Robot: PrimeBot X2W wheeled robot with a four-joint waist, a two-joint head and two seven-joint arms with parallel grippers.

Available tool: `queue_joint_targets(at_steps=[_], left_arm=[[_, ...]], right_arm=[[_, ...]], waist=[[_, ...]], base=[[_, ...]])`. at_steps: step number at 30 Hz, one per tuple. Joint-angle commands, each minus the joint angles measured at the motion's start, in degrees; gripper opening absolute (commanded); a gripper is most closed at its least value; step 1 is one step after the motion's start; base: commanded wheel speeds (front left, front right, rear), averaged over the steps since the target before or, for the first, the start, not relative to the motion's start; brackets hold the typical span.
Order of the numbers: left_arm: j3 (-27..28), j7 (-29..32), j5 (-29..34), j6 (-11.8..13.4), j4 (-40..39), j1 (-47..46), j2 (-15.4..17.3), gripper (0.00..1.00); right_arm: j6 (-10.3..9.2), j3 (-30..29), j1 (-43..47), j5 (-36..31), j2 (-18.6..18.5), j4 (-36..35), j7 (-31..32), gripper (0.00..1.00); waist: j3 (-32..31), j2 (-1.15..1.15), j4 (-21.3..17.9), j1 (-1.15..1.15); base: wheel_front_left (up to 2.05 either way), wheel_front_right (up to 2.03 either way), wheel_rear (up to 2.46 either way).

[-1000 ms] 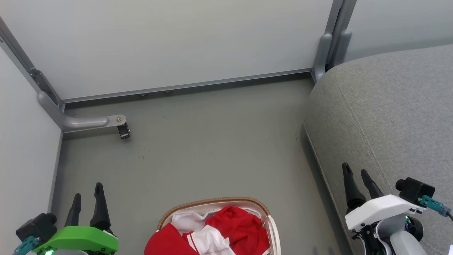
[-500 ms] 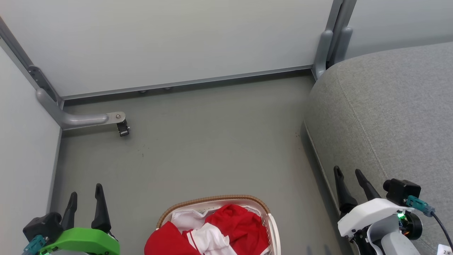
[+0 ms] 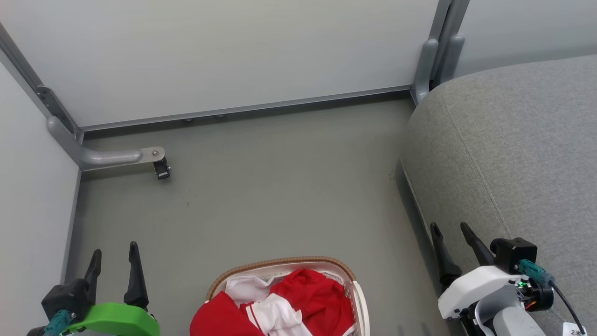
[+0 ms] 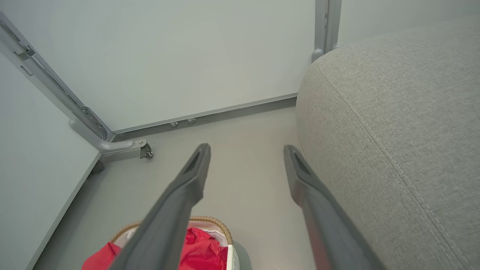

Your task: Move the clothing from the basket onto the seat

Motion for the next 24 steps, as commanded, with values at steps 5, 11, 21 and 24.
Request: queue_joint_targets(at_steps=[5, 11, 21, 24], left_arm=[[-0.01, -0.97, 3.36, -0.18, -0.12, 1.05, 0.46, 1.0], [0.03, -1.75, 6.15, -0.5, -0.05, 1.5, 0.42, 1.0], [-1.45, -2.8, 9.8, -1.63, 1.87, -1.04, -0.04, 1.0], [-2.56, -3.16, 10.12, -1.99, 4.04, -2.85, -0.06, 1.0]], right_arm=[[0.01, 0.15, -0.89, -3.32, -0.19, 0.49, -1.07, 1.0], [0.02, 0.55, -1.06, -5.98, -0.1, 1.22, -1.85, 1.0], [0.01, 0.79, -2.67, -10.57, 0.11, 0.7, -2.87, 1.0], [0.01, 1.01, -3.84, -12.13, 0.15, 0.16, -3.2, 1.0]], waist=[[-0.02, 0.0, -0.1, 0.0], [0.22, 0.0, -0.23, 0.0], [4.46, 0.0, -0.56, 0.0], [7.55, 0.0, -0.68, 0.0]], base=[[0.0, 0.0, 0.0], [0.0, 0.0, 0.0], [0.0, 0.0, 0.0], [0.0, 0.0, 0.0]])
